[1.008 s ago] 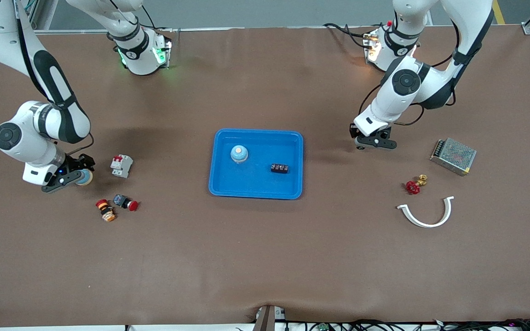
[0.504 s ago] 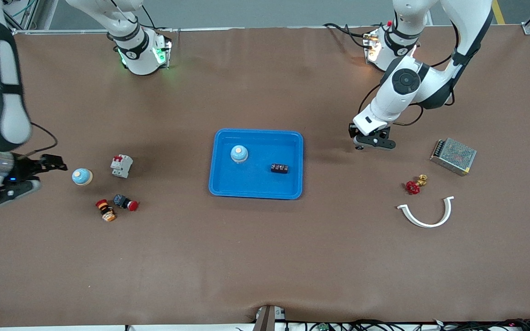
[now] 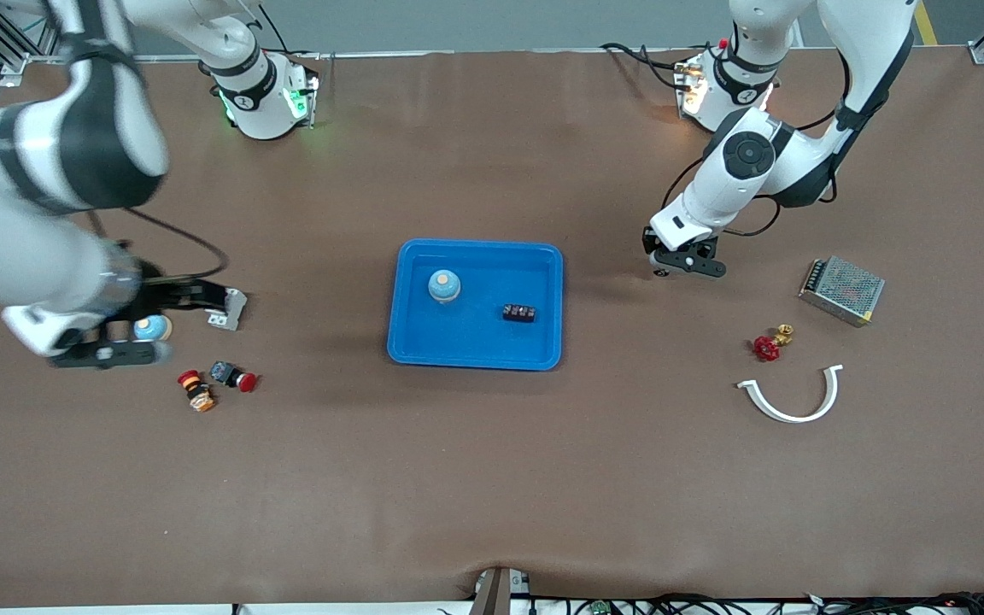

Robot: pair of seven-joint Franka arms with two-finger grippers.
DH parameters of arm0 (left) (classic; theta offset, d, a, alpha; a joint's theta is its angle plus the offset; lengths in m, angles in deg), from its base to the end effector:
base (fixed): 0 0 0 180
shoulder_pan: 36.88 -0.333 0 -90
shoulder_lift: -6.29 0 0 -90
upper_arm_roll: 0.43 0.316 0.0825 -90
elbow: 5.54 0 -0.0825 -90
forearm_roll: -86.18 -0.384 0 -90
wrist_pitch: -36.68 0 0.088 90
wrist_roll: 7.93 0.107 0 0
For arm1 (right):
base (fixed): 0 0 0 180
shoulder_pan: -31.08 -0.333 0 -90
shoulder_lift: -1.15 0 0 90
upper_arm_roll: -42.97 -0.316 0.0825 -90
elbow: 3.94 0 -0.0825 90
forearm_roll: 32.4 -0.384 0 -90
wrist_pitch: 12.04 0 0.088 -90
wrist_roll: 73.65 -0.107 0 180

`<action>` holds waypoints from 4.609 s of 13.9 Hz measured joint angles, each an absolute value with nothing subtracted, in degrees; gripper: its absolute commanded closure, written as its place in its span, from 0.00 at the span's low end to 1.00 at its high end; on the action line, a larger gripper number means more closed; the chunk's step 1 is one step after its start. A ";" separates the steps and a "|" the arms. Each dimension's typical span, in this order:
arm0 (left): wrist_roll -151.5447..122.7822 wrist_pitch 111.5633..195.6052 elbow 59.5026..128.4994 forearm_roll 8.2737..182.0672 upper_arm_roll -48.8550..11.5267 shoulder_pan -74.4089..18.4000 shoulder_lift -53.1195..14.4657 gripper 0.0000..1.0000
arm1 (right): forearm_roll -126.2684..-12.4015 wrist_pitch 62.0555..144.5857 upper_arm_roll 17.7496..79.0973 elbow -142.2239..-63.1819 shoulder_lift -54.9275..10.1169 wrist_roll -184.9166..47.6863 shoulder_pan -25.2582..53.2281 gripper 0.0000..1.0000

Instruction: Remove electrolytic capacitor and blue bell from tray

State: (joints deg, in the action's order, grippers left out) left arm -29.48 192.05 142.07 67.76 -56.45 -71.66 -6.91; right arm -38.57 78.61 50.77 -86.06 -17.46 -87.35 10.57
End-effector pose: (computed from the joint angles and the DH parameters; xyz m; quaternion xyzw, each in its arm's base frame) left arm 0.4064 -0.1878 0.2191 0.9903 -0.1356 0.0055 0.0312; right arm 0.6184 0.1630 0.4967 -0.9957 0.0122 0.0913 0.0111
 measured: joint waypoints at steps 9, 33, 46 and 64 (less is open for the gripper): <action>-40.71 192.24 140.74 50.77 -50.36 -71.86 -11.05 1.00 | -46.91 92.14 50.98 -88.55 -19.39 -104.85 -0.31 0.00; -47.37 178.04 131.58 50.43 -48.73 -68.59 -16.36 0.00 | -45.85 115.45 51.12 -108.54 -27.42 -107.41 -14.60 0.00; -80.41 164.56 115.41 65.09 -54.54 -66.10 -18.09 0.00 | -45.84 128.14 51.19 -114.84 -30.10 -108.53 -18.56 0.00; -136.72 171.82 112.49 58.79 -55.48 -52.06 -23.78 0.00 | -45.84 129.89 51.66 -114.76 -32.56 -109.08 -19.59 0.61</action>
State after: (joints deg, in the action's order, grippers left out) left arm -136.72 171.82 112.49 58.79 -55.48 -52.06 -23.78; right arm -45.84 129.89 51.66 -114.76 -32.56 -109.08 -19.59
